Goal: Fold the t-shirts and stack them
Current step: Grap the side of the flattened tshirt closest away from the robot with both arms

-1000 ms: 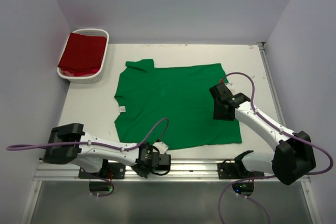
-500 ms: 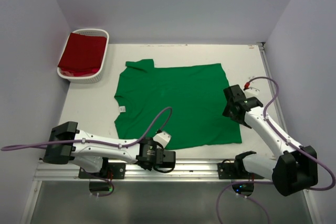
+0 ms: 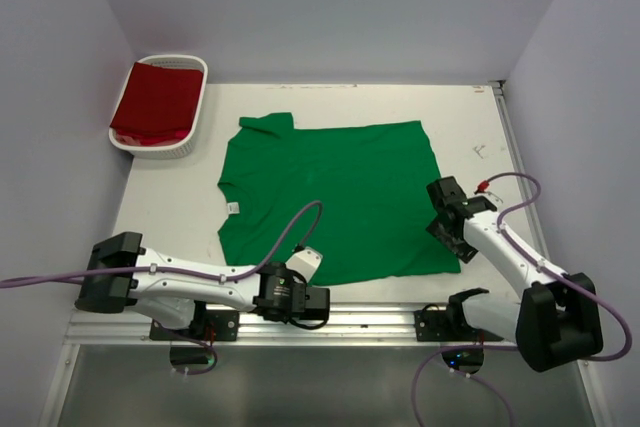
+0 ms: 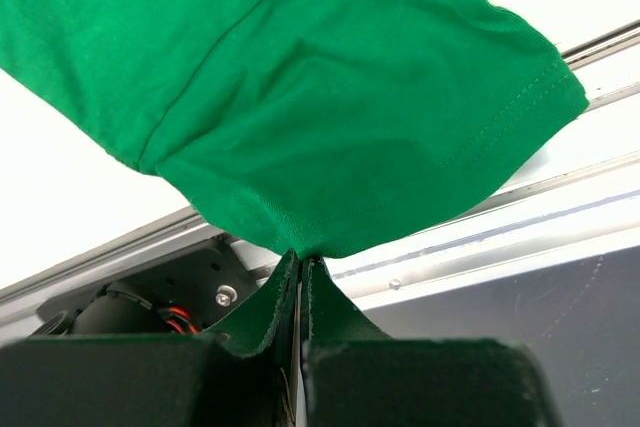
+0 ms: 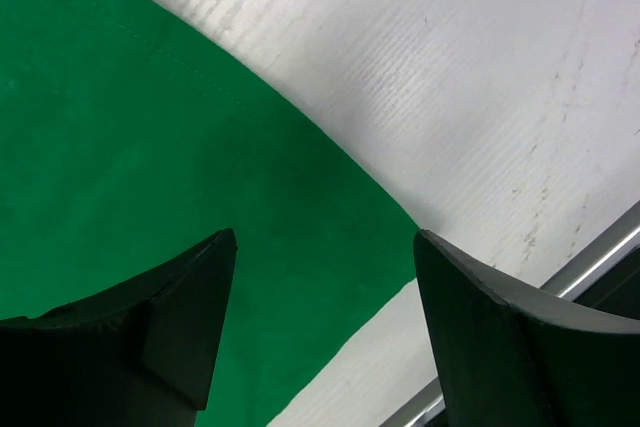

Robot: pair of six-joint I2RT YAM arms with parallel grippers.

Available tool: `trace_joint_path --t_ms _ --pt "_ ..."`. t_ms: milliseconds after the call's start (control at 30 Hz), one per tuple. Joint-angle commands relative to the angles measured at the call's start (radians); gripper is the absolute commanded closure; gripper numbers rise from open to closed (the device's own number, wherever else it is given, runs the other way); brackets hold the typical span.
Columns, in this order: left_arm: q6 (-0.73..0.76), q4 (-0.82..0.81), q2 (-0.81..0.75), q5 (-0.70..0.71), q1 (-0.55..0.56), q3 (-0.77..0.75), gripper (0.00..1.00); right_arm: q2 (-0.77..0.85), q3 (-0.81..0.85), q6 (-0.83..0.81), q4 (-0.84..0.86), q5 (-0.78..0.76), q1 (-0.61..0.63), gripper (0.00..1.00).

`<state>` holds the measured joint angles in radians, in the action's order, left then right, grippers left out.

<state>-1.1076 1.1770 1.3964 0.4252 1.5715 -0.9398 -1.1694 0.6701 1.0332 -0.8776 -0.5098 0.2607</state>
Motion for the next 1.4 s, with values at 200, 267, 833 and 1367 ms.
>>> trace_joint_path --t_ms 200,267,833,1367 --pt "-0.008 -0.102 -0.073 0.004 0.004 0.070 1.00 0.227 -0.084 0.254 -0.008 -0.059 -0.017 0.40" --pt "-0.005 -0.105 -0.079 0.006 0.004 0.075 1.00 0.238 -0.089 0.258 -0.006 -0.062 -0.017 0.44" --pt "-0.001 -0.112 -0.089 0.006 0.004 0.082 1.00 0.169 -0.096 0.208 -0.063 0.051 -0.020 0.42" --pt "0.018 -0.137 -0.073 0.003 0.002 0.085 1.00 0.157 -0.173 0.211 -0.052 0.090 -0.018 0.51"
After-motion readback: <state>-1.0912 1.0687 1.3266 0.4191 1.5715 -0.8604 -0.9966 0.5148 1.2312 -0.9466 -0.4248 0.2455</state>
